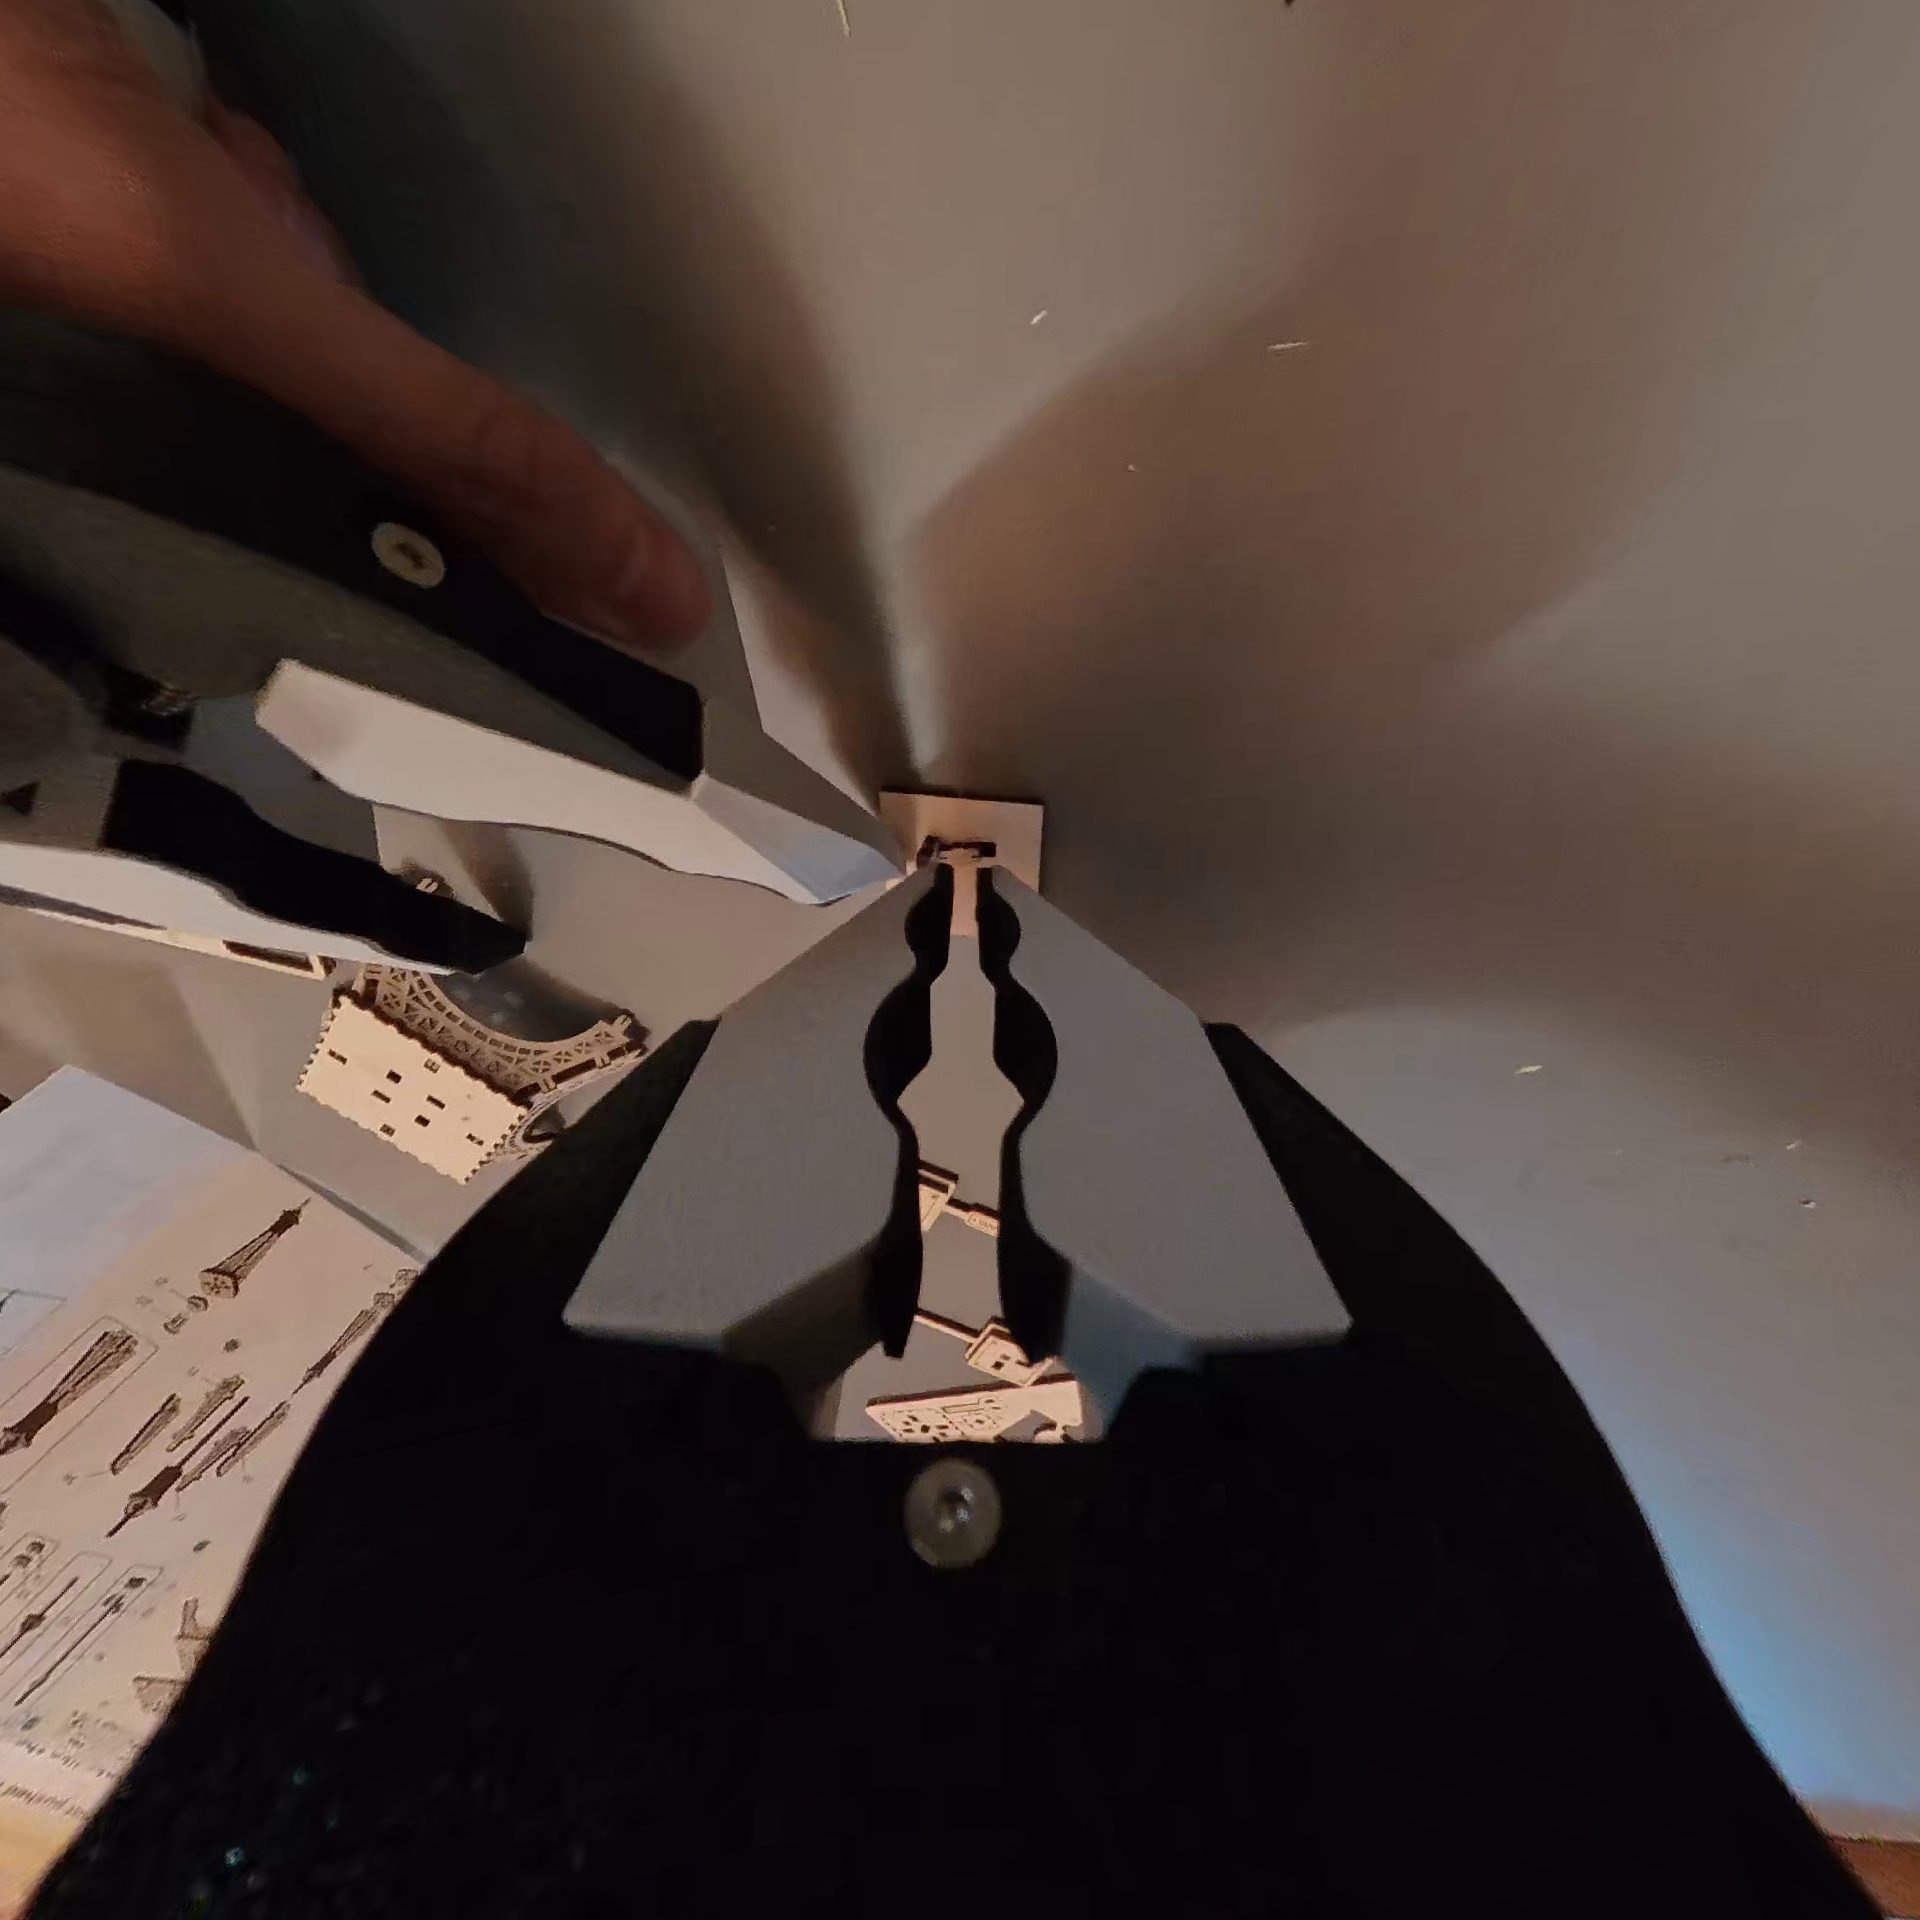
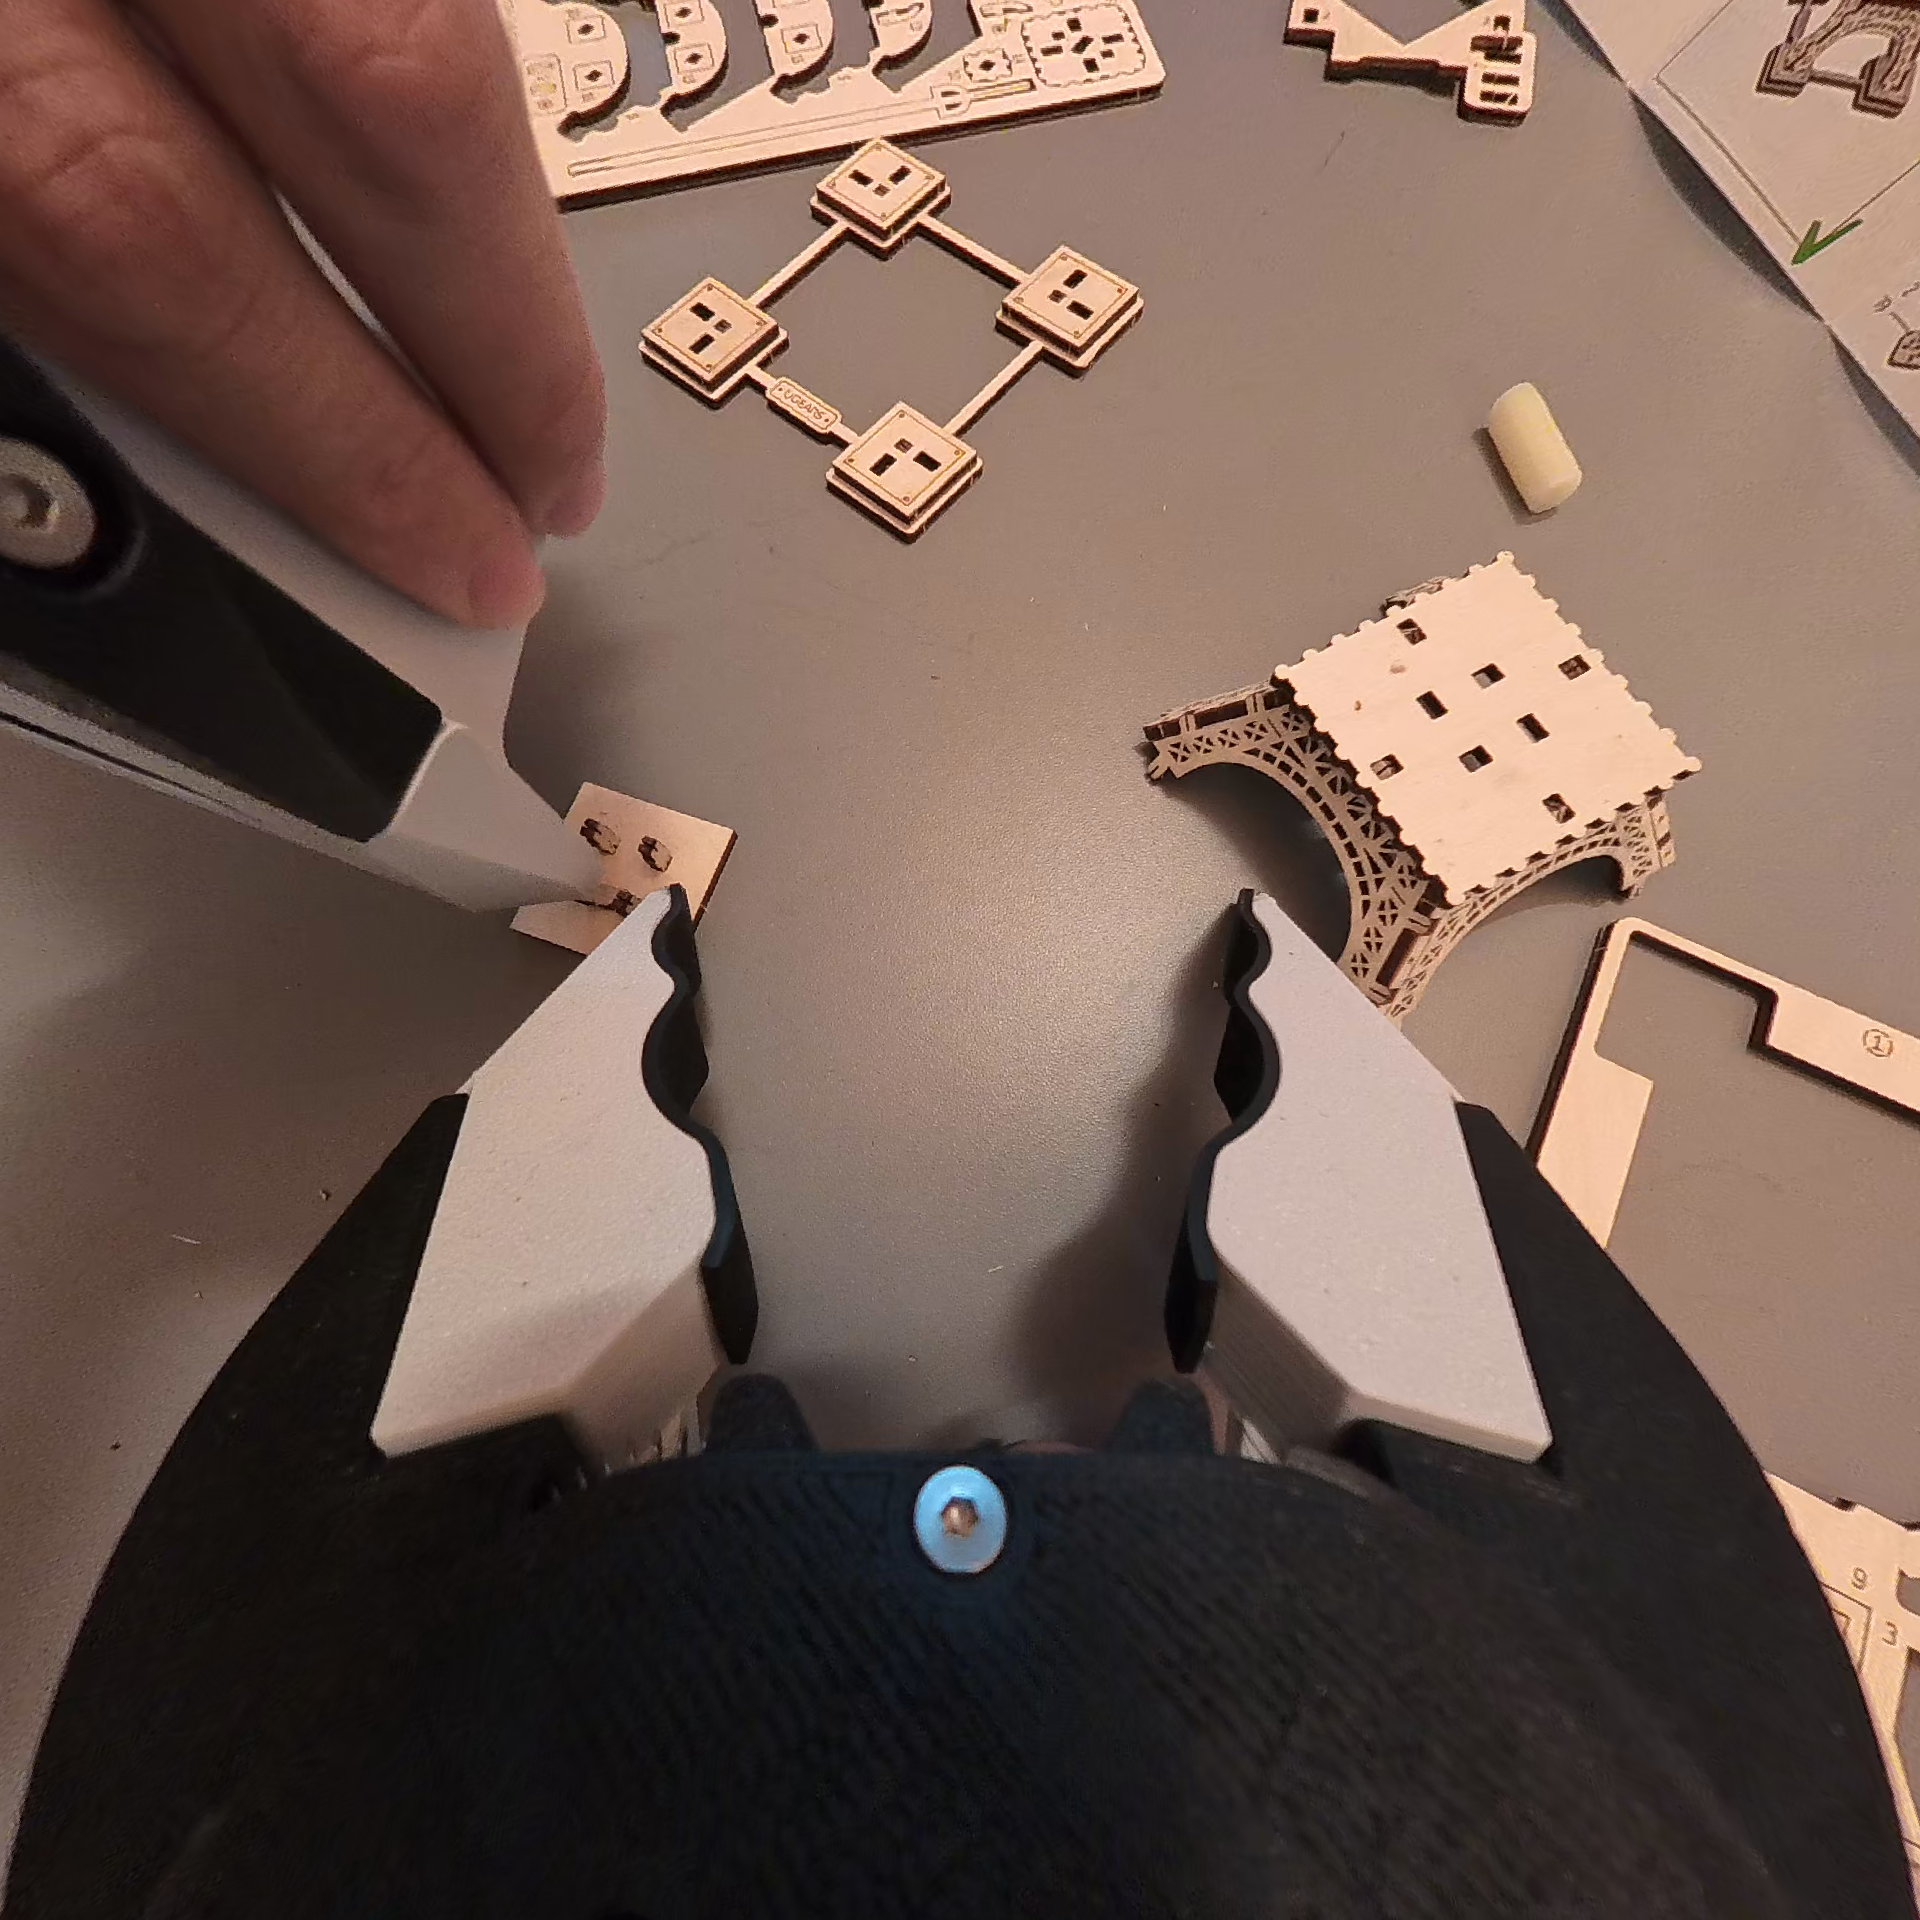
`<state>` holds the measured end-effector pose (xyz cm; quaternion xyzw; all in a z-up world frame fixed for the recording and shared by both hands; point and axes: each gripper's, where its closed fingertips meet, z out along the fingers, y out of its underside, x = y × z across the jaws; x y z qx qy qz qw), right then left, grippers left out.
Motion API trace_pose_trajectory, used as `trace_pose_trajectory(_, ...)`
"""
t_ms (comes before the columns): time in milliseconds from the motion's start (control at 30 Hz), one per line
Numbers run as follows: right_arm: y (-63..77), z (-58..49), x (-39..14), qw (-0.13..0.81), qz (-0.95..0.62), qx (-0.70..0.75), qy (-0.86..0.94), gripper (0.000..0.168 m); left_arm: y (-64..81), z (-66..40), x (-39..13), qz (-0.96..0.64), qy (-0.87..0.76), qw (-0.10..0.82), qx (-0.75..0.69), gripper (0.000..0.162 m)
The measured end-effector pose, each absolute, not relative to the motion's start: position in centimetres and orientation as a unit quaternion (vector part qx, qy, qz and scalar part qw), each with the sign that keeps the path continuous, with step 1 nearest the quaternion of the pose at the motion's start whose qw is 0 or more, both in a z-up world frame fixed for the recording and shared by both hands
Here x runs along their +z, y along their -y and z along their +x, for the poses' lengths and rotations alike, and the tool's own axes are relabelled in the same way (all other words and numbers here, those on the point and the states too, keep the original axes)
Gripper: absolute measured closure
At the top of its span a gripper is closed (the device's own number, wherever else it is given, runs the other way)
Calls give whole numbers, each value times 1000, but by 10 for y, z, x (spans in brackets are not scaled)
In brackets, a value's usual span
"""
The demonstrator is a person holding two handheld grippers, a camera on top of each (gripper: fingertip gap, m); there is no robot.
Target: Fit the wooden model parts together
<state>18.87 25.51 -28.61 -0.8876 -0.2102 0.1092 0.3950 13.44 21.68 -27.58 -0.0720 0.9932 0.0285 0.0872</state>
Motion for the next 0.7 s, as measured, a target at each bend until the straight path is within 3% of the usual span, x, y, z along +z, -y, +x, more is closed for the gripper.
trace_pose_trajectory(700, -255, 189, -286, 395, -888, 111, 209, 68, -217, 141, -273, -102, -989, 103, 5, 160)
